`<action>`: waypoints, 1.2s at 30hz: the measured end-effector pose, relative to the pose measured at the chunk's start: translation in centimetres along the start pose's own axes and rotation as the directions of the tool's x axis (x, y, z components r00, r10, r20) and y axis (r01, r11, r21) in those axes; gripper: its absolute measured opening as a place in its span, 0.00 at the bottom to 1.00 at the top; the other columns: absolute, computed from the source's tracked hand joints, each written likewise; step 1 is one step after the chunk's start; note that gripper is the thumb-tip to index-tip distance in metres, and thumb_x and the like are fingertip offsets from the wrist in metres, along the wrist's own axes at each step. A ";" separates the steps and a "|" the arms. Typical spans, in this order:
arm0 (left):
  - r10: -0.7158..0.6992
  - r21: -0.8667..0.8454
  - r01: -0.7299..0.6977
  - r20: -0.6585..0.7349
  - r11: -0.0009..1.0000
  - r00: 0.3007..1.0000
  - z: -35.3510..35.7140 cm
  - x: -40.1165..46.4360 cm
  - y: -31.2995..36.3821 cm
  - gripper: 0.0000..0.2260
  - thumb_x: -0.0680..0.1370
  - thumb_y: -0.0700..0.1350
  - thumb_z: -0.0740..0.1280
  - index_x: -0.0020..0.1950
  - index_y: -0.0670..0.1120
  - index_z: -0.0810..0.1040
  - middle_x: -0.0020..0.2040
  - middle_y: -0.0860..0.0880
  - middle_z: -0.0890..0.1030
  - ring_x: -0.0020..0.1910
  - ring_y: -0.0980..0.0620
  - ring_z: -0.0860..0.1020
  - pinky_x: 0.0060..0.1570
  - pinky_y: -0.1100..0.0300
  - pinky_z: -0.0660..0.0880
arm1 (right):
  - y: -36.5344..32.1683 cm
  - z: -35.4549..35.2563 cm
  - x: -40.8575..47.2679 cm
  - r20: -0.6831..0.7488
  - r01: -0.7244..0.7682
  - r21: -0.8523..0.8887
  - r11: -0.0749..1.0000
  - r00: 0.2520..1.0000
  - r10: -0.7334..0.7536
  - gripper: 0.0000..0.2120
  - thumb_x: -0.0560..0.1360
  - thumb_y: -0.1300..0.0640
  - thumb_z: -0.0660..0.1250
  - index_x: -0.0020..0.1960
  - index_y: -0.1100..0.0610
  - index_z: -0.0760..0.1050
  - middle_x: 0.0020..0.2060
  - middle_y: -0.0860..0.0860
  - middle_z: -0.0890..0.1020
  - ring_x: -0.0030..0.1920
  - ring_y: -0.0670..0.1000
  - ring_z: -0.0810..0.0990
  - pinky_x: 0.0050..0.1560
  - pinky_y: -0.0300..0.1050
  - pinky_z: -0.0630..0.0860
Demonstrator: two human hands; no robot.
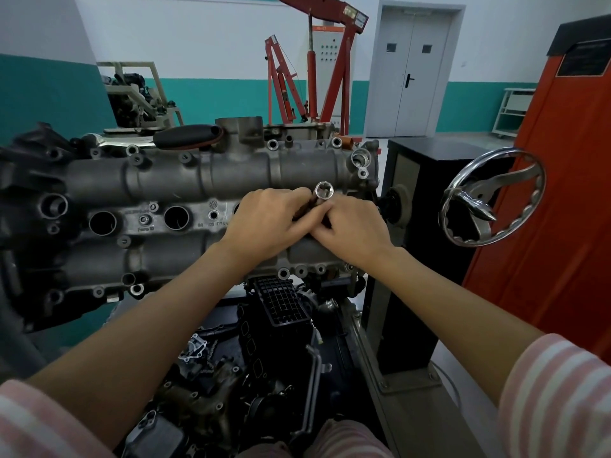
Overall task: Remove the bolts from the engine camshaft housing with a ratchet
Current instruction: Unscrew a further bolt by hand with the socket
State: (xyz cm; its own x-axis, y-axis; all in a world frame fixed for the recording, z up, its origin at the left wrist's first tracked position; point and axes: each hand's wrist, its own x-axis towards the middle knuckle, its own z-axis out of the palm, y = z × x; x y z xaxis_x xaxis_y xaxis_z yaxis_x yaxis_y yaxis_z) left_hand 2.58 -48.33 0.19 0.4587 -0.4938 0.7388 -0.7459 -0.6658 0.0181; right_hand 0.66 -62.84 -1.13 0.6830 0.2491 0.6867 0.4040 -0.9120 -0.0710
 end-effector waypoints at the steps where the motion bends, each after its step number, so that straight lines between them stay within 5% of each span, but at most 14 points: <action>1: -0.005 -0.001 0.005 0.000 1.000 1.000 0.0 0.0 0.0 0.26 0.75 0.61 0.49 0.38 0.41 0.75 0.29 0.48 0.75 0.27 0.48 0.73 0.28 0.57 0.66 | 0.1 0.1 0.1 0.015 -0.005 -0.008 1.000 1.000 0.006 0.13 0.76 0.48 0.60 0.44 0.58 0.73 0.35 0.50 0.77 0.36 0.52 0.77 0.32 0.43 0.63; 9: 0.010 -0.061 -0.011 -0.017 0.998 1.000 -0.3 0.0 0.5 0.12 0.75 0.55 0.52 0.40 0.48 0.63 0.31 0.56 0.66 0.26 0.48 0.70 0.26 0.57 0.66 | 0.3 0.1 0.2 0.004 0.001 0.005 1.000 1.000 -0.001 0.19 0.74 0.44 0.53 0.52 0.60 0.69 0.36 0.51 0.79 0.34 0.53 0.78 0.31 0.45 0.70; 12: 0.007 0.001 -0.007 0.005 1.000 1.000 0.0 0.1 0.1 0.21 0.76 0.58 0.50 0.37 0.43 0.70 0.30 0.51 0.73 0.28 0.47 0.74 0.27 0.57 0.67 | 0.3 0.2 0.3 0.016 -0.010 -0.020 1.000 1.000 0.010 0.16 0.75 0.44 0.58 0.47 0.57 0.73 0.36 0.50 0.79 0.36 0.51 0.78 0.33 0.45 0.71; 16: 0.002 0.020 -0.002 0.019 1.000 1.000 0.0 0.1 -0.2 0.29 0.76 0.61 0.49 0.38 0.41 0.78 0.30 0.47 0.78 0.30 0.47 0.76 0.29 0.53 0.70 | 0.0 0.0 0.0 -0.091 0.031 0.031 0.999 0.995 -0.028 0.10 0.73 0.53 0.66 0.38 0.58 0.75 0.31 0.52 0.80 0.32 0.55 0.77 0.29 0.40 0.59; 21: 0.012 0.037 -0.013 0.026 0.999 1.000 0.0 0.1 0.0 0.29 0.75 0.62 0.47 0.40 0.41 0.78 0.33 0.48 0.79 0.31 0.48 0.76 0.30 0.53 0.70 | 0.0 0.0 -0.1 -0.099 0.043 0.032 0.999 0.994 -0.040 0.08 0.72 0.55 0.66 0.37 0.58 0.74 0.29 0.52 0.78 0.29 0.54 0.76 0.27 0.39 0.56; 25: -0.008 0.012 0.008 0.011 1.000 1.000 -0.1 0.1 0.2 0.24 0.75 0.59 0.49 0.40 0.42 0.74 0.32 0.49 0.76 0.30 0.48 0.74 0.28 0.56 0.68 | 0.3 0.2 0.2 0.023 -0.023 -0.005 1.000 0.999 0.023 0.11 0.75 0.48 0.60 0.43 0.54 0.63 0.32 0.46 0.71 0.31 0.50 0.73 0.30 0.44 0.68; 30: 0.008 -0.010 -0.008 -0.001 1.000 1.000 -0.2 0.1 0.3 0.20 0.75 0.56 0.52 0.37 0.43 0.71 0.29 0.51 0.73 0.27 0.47 0.73 0.27 0.58 0.65 | 0.4 0.3 0.3 0.014 -0.025 -0.025 0.999 1.000 0.025 0.14 0.74 0.46 0.60 0.47 0.57 0.70 0.34 0.49 0.78 0.34 0.51 0.77 0.31 0.43 0.68; 36: -0.021 -0.025 0.021 -0.001 0.999 1.000 0.0 0.1 -0.1 0.28 0.75 0.61 0.51 0.32 0.41 0.75 0.25 0.46 0.75 0.25 0.48 0.73 0.26 0.57 0.65 | 0.0 -0.1 0.0 -0.078 0.010 0.075 0.997 0.997 -0.004 0.10 0.73 0.52 0.65 0.38 0.56 0.78 0.33 0.50 0.81 0.34 0.52 0.77 0.31 0.40 0.62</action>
State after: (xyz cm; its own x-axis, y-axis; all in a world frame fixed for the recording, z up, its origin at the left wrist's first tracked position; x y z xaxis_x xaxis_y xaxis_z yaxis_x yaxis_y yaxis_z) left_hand 2.71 -48.29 0.32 0.4741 -0.4789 0.7388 -0.7478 -0.6620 0.0508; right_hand 0.60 -62.86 -1.09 0.6314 0.2267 0.7416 0.4555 -0.8824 -0.1180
